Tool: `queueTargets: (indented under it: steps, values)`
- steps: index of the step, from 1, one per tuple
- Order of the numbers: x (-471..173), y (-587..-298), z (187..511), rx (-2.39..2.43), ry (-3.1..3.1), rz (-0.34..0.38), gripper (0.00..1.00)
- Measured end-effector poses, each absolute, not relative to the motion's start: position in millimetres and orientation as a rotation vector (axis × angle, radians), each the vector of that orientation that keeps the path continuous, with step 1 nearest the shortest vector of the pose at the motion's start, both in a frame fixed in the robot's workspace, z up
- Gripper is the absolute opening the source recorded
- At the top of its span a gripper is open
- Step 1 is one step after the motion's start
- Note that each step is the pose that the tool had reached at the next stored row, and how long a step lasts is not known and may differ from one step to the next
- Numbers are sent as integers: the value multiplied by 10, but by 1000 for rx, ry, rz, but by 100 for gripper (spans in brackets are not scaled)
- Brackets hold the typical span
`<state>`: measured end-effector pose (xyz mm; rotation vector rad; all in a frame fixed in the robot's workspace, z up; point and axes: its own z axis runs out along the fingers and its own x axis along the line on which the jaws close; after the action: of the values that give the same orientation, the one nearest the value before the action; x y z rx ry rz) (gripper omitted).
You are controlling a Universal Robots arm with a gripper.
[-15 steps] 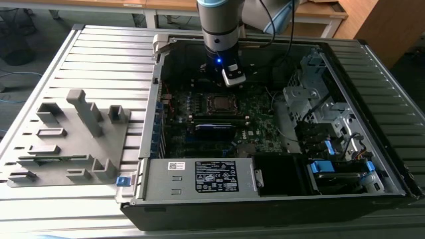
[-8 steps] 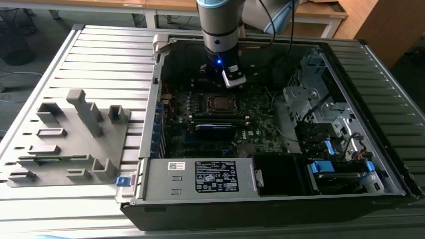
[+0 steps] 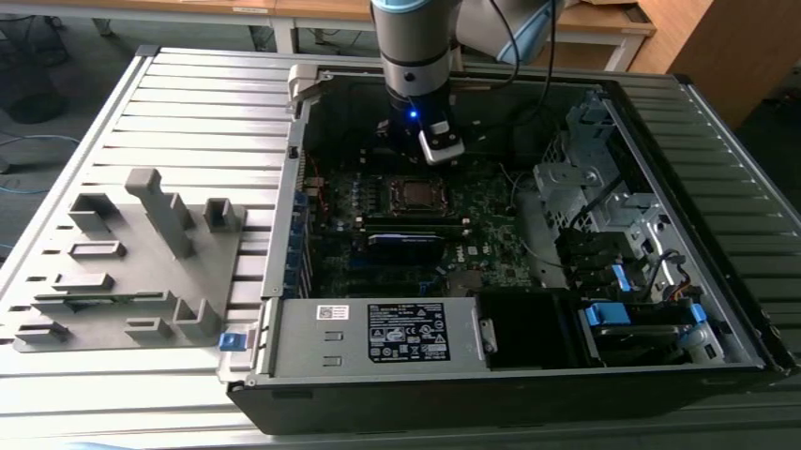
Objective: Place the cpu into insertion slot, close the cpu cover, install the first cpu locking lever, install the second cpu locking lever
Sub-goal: 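Install the first cpu locking lever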
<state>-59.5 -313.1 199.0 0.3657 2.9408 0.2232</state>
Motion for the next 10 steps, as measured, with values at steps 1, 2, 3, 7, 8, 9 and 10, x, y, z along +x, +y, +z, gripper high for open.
queueTargets:
  steps: [1,2,3,7,8,9,10]
  values:
    - [-595,-3131,1993,366,2941,223,11]
    - [-594,-3130,1994,366,2941,224,11]
    - [-594,-3130,1994,366,2941,223,11]
    - [-595,-3121,1995,369,2940,223,11]
    - [-595,-3116,1995,369,2940,223,11]
    - [-595,-3111,1995,370,2940,223,11]
    - [-595,-3106,1995,370,2940,223,11]
